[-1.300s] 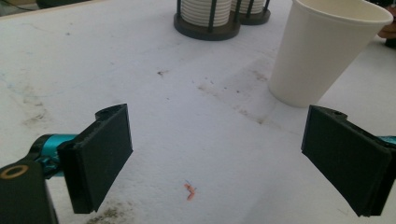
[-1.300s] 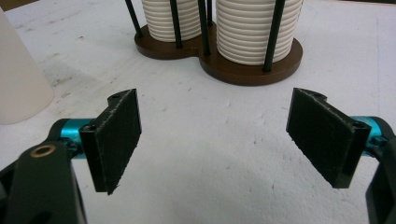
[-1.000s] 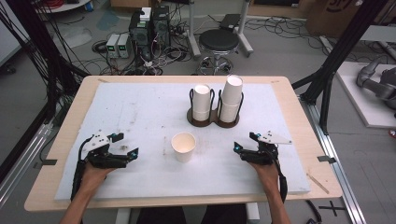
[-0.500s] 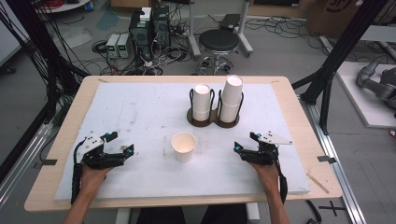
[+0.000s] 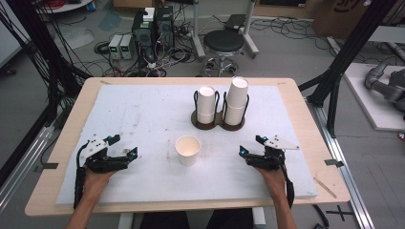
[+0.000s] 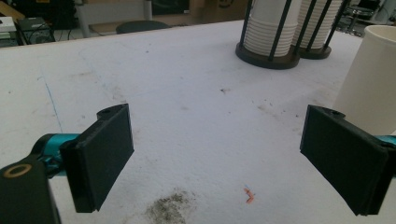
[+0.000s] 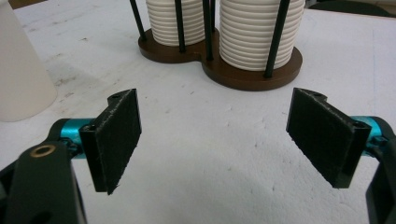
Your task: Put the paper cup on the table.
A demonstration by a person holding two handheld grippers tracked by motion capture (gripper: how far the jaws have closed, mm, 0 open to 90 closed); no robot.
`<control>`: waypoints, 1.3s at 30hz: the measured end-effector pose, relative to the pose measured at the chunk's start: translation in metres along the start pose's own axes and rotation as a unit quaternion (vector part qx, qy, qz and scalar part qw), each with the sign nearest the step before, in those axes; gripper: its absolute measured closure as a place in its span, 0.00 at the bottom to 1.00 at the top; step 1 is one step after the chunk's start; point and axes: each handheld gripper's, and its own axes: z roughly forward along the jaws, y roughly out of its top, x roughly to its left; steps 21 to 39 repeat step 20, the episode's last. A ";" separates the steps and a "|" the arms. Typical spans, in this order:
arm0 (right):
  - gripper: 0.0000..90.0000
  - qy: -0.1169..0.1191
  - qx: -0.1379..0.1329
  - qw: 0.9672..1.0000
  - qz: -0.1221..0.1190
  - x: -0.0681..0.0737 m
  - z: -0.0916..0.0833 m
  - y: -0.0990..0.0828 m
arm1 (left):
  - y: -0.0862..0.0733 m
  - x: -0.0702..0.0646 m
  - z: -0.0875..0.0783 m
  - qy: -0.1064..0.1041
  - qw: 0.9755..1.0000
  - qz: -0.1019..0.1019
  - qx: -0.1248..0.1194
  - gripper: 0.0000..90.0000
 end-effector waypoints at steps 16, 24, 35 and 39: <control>0.20 0.006 -0.002 1.000 -0.006 0.001 -0.003 -0.001 | 0.001 0.000 0.002 -0.004 1.000 0.007 0.013 0.11; 0.20 0.011 -0.004 1.000 0.004 0.000 -0.004 -0.002 | 0.001 -0.001 0.002 -0.004 1.000 0.008 0.012 0.11; 0.20 0.011 -0.004 1.000 0.004 0.000 -0.004 -0.002 | 0.001 -0.001 0.002 -0.004 1.000 0.008 0.012 0.11; 0.20 0.011 -0.004 1.000 0.004 0.000 -0.004 -0.002 | 0.001 -0.001 0.002 -0.004 1.000 0.008 0.012 0.11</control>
